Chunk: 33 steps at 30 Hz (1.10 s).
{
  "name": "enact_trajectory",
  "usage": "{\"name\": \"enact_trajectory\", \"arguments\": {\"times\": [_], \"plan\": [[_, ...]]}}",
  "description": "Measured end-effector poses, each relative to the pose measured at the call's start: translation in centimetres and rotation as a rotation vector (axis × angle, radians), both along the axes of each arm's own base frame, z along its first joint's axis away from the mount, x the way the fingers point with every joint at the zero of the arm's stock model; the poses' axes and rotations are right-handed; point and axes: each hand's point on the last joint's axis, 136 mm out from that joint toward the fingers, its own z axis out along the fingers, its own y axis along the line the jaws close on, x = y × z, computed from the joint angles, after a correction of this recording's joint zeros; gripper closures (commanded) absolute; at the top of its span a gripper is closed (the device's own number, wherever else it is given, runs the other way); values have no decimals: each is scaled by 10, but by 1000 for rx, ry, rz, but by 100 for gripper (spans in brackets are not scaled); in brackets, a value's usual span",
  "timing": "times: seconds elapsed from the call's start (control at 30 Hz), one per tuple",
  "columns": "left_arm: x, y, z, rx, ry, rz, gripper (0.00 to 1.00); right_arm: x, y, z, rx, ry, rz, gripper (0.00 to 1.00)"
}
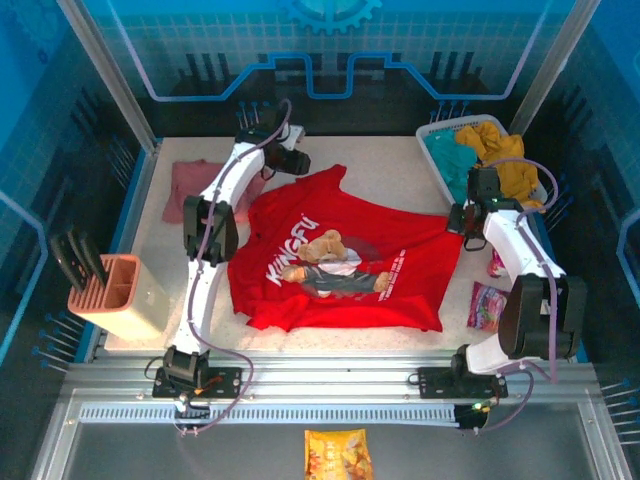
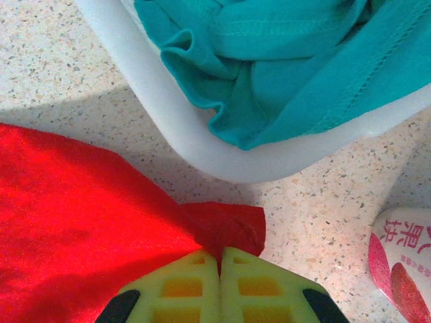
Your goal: Fold and stack the t-shirts
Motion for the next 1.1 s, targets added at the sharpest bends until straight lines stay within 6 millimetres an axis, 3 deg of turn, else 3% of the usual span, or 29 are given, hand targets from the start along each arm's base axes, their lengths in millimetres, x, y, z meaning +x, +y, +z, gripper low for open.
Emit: {"name": "enact_trajectory", "arguments": {"times": [0.2,0.23,0.33,0.53,0.73,0.97,1.03,1.07,1.1], "plan": [[-36,14,-68,74,171,18,46,0,1,2,3,-5,2,100],[-37,16,-72,82,168,19,46,0,1,2,3,-7,2,100],[-32,20,-57,99,131,30,53,0,1,5,2,-14,2,100],[-32,31,-58,156,130,65,85,-1,0,5,1,-14,1,100],[-32,40,-60,195,132,89,100,-4,-4,4,-1,-13,-11,100],[-39,52,-61,244,157,120,100,-6,-16,6,5,-20,-47,100],[-51,56,-59,246,180,122,100,-7,-18,8,8,-27,-52,100],[-57,56,-58,244,193,119,98,-7,-18,10,7,-32,-52,100],[-64,56,-55,242,209,115,78,-7,-18,11,7,-36,-52,100]]}}
